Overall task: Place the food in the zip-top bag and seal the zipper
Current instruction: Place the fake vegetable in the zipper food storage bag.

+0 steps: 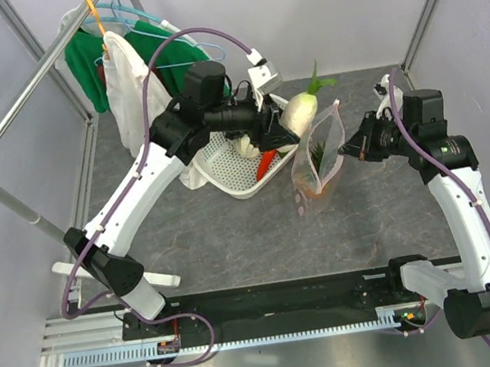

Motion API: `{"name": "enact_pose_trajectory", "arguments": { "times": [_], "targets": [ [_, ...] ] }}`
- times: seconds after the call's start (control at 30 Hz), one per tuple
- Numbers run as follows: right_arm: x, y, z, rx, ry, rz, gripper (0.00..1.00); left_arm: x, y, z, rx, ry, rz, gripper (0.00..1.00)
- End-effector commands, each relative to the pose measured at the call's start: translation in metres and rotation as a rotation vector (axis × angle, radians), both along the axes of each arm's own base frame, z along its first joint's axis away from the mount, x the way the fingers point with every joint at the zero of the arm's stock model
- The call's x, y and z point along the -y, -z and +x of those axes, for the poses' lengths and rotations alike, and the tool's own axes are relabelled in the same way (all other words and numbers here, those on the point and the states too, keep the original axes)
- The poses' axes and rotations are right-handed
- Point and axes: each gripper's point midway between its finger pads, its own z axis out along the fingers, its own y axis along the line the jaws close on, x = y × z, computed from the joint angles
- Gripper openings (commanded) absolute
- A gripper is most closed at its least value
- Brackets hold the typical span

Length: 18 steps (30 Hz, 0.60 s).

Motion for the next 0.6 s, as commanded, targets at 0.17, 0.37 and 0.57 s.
{"name": "enact_pose_trajectory", "arguments": {
  "times": [0.17,0.37,0.57],
  "targets": [
    [-0.007,-0.009,0.001,0.036,-0.019,0.052,0.00,0.031,-0.029,-0.019,0.008,0.026,-0.173,0.35],
    [-0.012,-0.012,0.002,0.039,-0.031,0.089,0.00,0.044,-0.022,-0.026,-0.091,0.056,-0.221,0.35],
    [-0.017,-0.019,0.004,0.045,-0.046,0.128,0.00,0.053,-0.032,-0.034,-0.108,0.078,-0.260,0.35]
  ]
}}
